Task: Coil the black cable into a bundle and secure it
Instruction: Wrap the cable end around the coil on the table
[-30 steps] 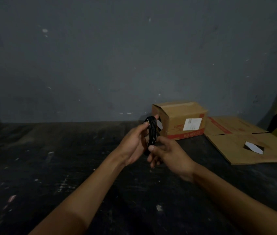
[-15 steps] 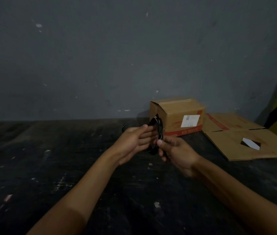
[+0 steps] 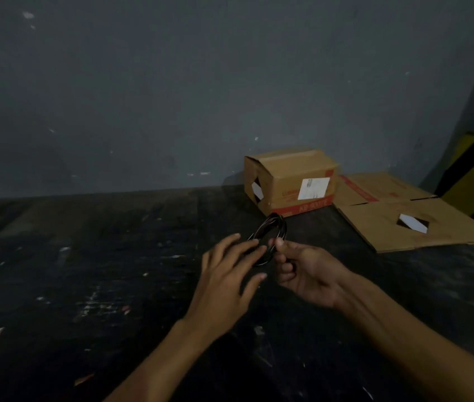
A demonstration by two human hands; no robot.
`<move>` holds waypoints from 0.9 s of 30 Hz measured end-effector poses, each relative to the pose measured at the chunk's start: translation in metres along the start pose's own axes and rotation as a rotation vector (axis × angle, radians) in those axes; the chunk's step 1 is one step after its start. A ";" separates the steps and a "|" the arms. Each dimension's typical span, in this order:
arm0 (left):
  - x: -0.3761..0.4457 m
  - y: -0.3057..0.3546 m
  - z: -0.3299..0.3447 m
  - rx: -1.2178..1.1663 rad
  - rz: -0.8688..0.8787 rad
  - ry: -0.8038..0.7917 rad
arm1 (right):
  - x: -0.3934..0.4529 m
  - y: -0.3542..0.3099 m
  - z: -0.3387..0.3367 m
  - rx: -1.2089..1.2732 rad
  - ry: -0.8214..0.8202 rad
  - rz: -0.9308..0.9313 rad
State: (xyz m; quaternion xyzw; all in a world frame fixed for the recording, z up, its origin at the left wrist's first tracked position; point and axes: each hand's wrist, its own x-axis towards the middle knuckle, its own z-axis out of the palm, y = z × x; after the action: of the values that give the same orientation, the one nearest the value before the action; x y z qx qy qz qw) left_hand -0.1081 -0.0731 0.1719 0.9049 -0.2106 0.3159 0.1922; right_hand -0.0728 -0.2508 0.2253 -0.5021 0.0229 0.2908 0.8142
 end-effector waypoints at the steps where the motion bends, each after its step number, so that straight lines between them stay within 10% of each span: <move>1: -0.002 0.001 0.004 0.003 0.001 -0.011 | -0.002 0.003 -0.001 0.034 -0.003 0.014; 8: -0.011 0.011 0.029 -0.065 -0.042 -0.061 | -0.005 0.021 -0.020 0.244 0.031 0.105; 17: -0.022 0.014 0.066 -0.534 -0.213 -0.574 | -0.014 0.059 -0.064 0.216 0.166 0.196; 27: -0.041 0.012 0.088 -0.447 -0.249 -0.815 | -0.028 0.106 -0.141 -0.796 0.437 0.172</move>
State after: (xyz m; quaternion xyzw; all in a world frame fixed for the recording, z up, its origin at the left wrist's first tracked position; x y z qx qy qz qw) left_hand -0.1002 -0.1152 0.0840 0.9099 -0.2216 -0.1427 0.3202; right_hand -0.1124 -0.3461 0.0797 -0.8214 0.1223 0.2307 0.5071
